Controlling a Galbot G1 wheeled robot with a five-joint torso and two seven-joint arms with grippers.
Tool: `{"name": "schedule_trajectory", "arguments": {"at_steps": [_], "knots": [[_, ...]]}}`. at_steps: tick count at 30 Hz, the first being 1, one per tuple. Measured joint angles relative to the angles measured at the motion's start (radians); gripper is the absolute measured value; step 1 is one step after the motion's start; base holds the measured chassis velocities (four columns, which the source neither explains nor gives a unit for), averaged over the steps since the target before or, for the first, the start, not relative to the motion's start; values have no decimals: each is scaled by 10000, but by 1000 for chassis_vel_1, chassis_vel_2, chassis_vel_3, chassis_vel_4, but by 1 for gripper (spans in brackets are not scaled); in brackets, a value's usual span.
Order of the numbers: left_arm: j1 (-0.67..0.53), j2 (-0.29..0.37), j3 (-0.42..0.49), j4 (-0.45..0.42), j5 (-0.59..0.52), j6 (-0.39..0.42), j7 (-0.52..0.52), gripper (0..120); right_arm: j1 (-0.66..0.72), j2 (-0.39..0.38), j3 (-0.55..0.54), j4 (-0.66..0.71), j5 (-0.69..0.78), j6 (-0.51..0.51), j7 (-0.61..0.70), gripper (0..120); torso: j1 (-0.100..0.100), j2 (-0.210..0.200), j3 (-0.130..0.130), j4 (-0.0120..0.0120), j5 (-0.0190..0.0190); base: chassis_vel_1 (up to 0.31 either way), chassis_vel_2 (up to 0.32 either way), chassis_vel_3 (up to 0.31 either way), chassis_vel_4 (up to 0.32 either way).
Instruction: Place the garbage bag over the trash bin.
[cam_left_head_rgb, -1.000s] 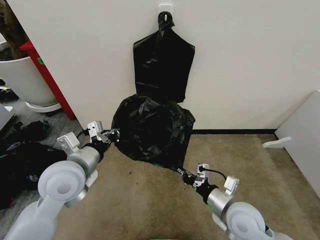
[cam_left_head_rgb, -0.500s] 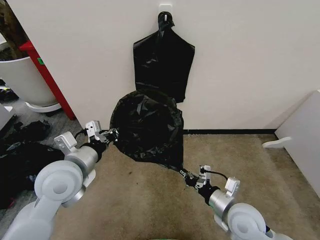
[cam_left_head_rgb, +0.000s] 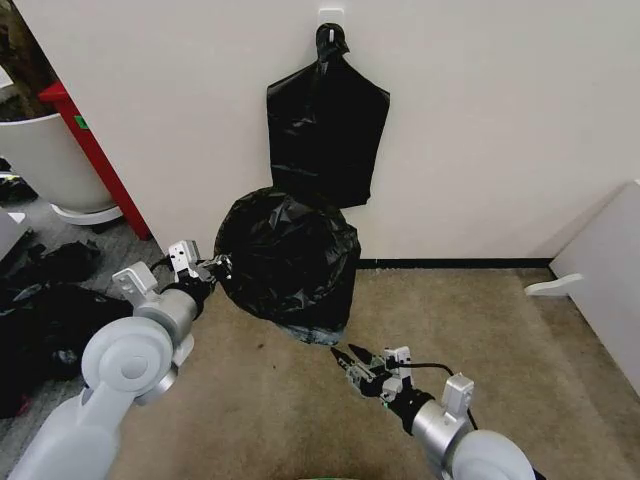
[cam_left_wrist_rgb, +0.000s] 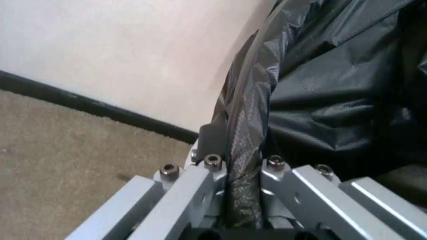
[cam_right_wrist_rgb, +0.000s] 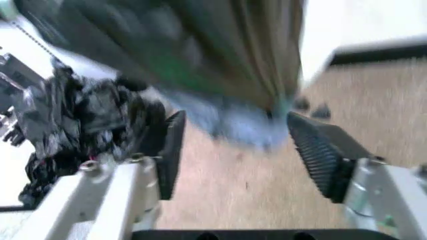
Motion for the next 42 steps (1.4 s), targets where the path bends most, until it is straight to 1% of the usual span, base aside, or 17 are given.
{"name": "schedule_trajectory", "arguments": {"at_steps": [2,5,10,12,15,19,24,26,27,30,31,33,34,37,38,41,42], "knots": [[34,12,38,0,80,8,13,1,-47,-32,122,198,-71,-6,82,63,0,0,0,1,1,0,0,0,0],[140,24,237,38,437,91,135,1,-270,-220,865,1256,-130,-183,645,78,0,0,0,-2,0,0,0,0,0],[335,13,444,98,779,226,189,1,-241,-470,1820,1972,205,-506,1120,93,0,0,-1,-3,-1,0,0,0,0],[495,-10,571,130,1054,352,257,1,337,-672,2075,2027,692,-791,1718,98,0,0,0,-3,1,0,0,0,0],[637,-35,766,126,1413,480,280,1,1743,-958,1876,2035,1409,-1186,2498,100,0,0,2,2,1,0,0,0,0],[688,-16,904,29,1891,605,354,1,2652,-1298,1578,2036,1400,-1585,2248,100,0,0,2,0,1,0,0,0,0],[697,39,1030,-6,2559,696,559,1,4157,-1525,940,1911,1594,-2153,1794,88,0,0,2,-2,1,0,0,0,0],[629,50,1090,-5,2768,736,597,1,5087,-1519,530,1789,2069,-2542,1691,81,0,0,2,0,2,0,0,0,0],[535,51,1127,-2,2886,762,608,1,6152,-1458,-176,1727,2548,-2928,1831,74,0,0,1,-3,-1,0,0,0,0],[447,51,1164,-4,3027,784,639,1,8055,-1077,-1950,1592,3587,-3427,2640,62,0,0,2,-1,0,0,0,0,0],[447,51,1164,-4,3027,784,639,1,8055,-1077,-1950,1592,3587,-3427,2640,62,0,0,2,-1,0,0,0,0,0],[433,55,1169,-15,3072,787,667,1,8801,-844,-2648,1502,4057,-3646,3080,55,0,0,2,0,-1,0,0,0,0],[417,66,1169,-44,3194,788,741,1,9885,-401,-3651,1326,4687,-3902,3847,49,1,0,1,0,-2,0,0,0,0],[452,88,1167,-74,3554,769,936,1,11536,639,-5208,860,5678,-4344,5729,38,1,0,1,0,-6,0,0,0,0],[452,88,1167,-74,3554,769,936,1,11536,639,-5208,860,5678,-4344,5729,38,1,0,1,0,-6,0,0,0,0],[516,88,1154,-94,3752,740,1056,1,12127,1374,-5845,609,6451,-4501,7039,28,1,0,1,1,-4,0,0,0,0],[541,83,1148,-107,3833,724,1108,1,12279,1634,-5997,517,6775,-4561,7520,21,1,0,1,2,-4,0,0,0,0]]}}
